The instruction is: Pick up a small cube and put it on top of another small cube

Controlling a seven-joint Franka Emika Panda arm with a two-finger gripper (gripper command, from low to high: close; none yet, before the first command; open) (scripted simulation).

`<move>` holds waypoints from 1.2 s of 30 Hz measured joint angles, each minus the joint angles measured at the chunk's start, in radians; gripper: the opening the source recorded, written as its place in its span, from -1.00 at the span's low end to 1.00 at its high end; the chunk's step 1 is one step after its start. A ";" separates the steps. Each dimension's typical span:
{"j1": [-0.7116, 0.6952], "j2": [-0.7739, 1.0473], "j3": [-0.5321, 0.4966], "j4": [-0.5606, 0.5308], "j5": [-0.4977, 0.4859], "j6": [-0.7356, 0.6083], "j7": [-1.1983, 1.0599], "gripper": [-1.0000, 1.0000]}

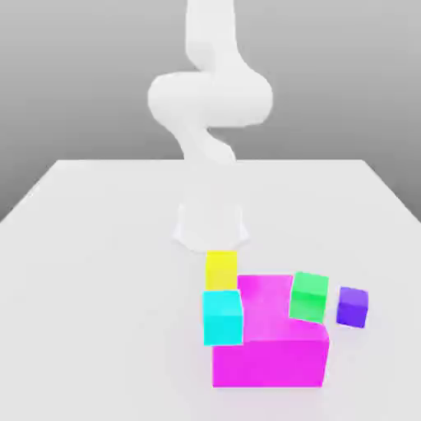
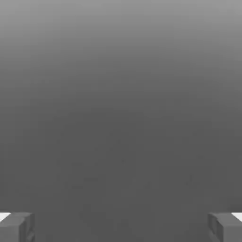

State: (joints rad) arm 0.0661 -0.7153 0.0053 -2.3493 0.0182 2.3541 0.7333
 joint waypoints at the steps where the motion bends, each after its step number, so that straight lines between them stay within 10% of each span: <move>1: 0.031 0.042 0.004 -0.023 0.009 0.026 -0.033 0.00; 15: 0.361 0.556 0.141 -0.312 0.067 0.350 -0.396 0.00; 27: 0.565 0.993 0.073 -0.392 -0.190 0.663 -0.345 0.00; 28: 0.577 1.016 0.059 -0.388 -0.196 0.682 -0.340 -1.00; 36: 0.566 0.991 0.072 -0.393 -0.191 0.661 -0.344 -1.00</move>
State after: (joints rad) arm 0.6317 0.2758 0.0774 -2.7422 -0.1730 3.0148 0.3890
